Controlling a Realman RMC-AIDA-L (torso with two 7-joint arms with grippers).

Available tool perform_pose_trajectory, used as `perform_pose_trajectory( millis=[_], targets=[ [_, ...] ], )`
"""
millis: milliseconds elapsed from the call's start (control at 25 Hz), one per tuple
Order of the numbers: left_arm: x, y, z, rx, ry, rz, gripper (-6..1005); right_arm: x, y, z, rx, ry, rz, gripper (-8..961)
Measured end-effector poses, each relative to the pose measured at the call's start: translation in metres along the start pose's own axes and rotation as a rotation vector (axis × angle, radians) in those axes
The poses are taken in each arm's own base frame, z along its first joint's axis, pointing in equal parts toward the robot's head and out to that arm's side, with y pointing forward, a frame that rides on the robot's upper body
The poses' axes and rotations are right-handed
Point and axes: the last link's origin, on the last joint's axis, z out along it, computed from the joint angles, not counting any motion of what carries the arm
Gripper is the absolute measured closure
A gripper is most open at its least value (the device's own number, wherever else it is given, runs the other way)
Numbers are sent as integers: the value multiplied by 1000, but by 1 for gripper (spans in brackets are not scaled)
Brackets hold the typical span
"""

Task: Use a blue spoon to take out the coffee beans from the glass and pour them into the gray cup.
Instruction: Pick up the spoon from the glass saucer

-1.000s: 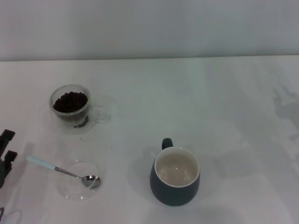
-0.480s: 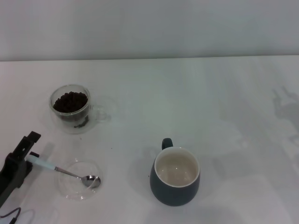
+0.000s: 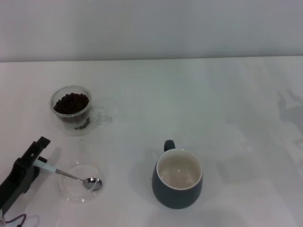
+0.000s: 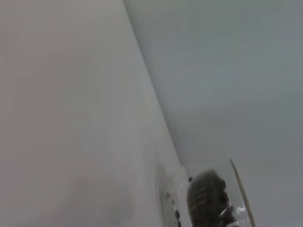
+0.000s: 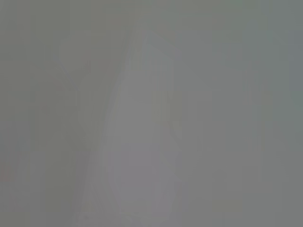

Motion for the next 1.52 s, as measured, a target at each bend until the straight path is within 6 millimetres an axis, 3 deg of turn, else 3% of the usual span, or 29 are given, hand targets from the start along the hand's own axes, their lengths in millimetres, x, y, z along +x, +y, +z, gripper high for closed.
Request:
perform_pose_trajectory(
  millis=[840, 920, 1120, 1520],
  targets=[
    [-2, 2, -14, -47, -8, 51, 137, 0, 0, 0, -2, 2, 2, 690],
    [-2, 2, -14, -46, -8, 46, 290, 0, 0, 0, -3, 0, 2, 690],
    [-1, 1, -13, -38, -14, 36, 530, 0, 1, -1, -3, 1, 2, 690],
    [-3, -6, -10, 19, -38, 14, 747, -1, 3, -2, -10, -8, 4, 690]
  ],
)
